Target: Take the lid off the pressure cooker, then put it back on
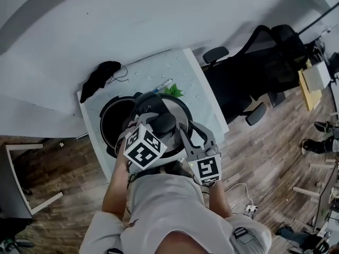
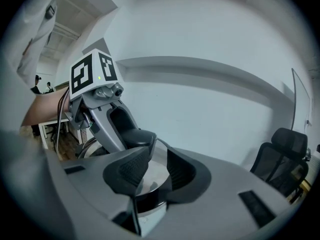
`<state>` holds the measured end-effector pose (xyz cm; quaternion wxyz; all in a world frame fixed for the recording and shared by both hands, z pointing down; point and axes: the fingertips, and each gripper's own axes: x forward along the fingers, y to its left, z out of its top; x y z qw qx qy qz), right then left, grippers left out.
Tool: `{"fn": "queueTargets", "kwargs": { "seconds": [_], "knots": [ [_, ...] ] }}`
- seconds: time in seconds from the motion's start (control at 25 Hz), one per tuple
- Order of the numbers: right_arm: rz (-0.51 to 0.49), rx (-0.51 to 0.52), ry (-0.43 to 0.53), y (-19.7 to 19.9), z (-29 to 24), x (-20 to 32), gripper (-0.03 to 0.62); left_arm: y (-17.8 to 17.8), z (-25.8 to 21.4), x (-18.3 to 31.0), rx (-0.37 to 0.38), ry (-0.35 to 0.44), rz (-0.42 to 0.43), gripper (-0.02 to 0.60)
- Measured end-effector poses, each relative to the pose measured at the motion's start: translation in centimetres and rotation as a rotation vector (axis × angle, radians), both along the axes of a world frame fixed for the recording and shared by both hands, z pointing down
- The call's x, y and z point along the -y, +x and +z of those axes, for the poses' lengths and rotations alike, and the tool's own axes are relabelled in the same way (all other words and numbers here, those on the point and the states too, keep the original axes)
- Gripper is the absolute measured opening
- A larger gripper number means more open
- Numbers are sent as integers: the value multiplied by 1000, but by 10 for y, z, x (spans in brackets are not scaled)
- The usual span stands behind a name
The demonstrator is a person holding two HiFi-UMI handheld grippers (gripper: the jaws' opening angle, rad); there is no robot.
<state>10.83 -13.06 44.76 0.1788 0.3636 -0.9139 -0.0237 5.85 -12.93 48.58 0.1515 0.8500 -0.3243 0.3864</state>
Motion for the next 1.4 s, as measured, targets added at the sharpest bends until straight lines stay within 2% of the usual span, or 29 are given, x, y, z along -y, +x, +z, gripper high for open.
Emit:
{"fn": "queueTargets", "kwargs": {
  "seconds": [0.68, 1.4],
  "knots": [
    [-64, -30, -5, -85, 5, -11, 115, -86, 11, -14, 18, -26, 20, 274],
    [-92, -32, -32, -128, 16, -9, 114, -130, 32, -15, 52, -75, 29, 275]
  ]
}}
